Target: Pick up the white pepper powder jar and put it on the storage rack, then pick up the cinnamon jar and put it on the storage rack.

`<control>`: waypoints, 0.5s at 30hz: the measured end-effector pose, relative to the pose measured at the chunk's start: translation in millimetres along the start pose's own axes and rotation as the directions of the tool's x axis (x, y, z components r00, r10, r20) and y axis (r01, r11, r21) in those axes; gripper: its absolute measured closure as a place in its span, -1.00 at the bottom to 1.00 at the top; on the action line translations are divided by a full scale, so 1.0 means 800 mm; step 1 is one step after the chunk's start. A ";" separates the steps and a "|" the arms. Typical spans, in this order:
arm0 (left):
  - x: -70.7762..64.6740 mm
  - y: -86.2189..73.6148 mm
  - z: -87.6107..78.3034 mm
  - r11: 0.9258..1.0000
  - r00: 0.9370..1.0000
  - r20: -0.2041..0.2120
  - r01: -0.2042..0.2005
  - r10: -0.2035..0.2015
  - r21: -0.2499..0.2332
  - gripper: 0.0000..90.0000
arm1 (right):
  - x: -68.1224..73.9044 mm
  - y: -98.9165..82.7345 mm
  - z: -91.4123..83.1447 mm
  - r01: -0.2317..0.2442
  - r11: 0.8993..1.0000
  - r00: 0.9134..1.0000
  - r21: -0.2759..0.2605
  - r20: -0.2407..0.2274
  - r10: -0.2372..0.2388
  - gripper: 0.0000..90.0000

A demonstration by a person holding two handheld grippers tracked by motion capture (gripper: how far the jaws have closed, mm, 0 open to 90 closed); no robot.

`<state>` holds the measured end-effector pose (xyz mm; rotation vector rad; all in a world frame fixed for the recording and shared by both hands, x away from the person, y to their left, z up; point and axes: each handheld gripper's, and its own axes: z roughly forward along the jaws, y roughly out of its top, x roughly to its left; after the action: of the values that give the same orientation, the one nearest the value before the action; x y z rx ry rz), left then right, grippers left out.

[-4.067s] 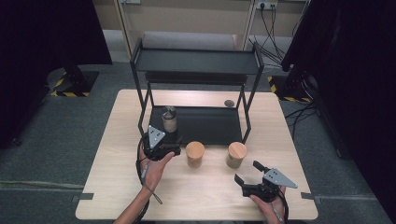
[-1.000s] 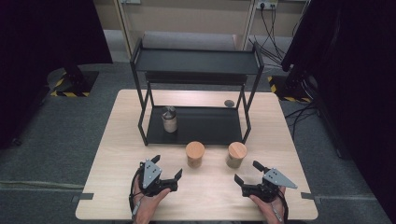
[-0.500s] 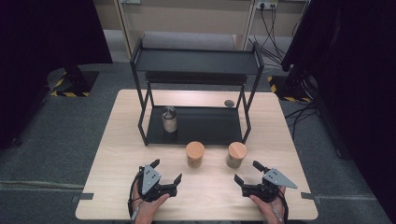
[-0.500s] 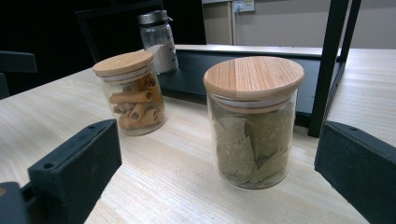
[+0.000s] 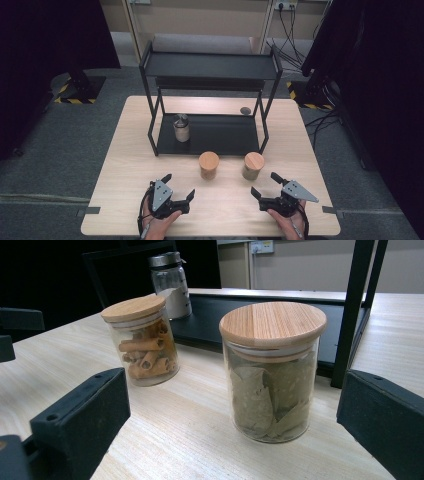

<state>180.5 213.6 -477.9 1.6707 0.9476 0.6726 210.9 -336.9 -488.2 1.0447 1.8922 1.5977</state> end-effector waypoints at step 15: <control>0.003 -0.004 0.001 1.000 1.000 0.003 0.007 -0.007 0.010 -0.91 | 0.001 0.000 0.000 0.003 1.000 1.000 0.000 -0.003 -0.003 -0.98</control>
<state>181.6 215.6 -481.0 1.6764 0.9560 0.6615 210.6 -336.6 -488.1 1.0394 1.8947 1.5985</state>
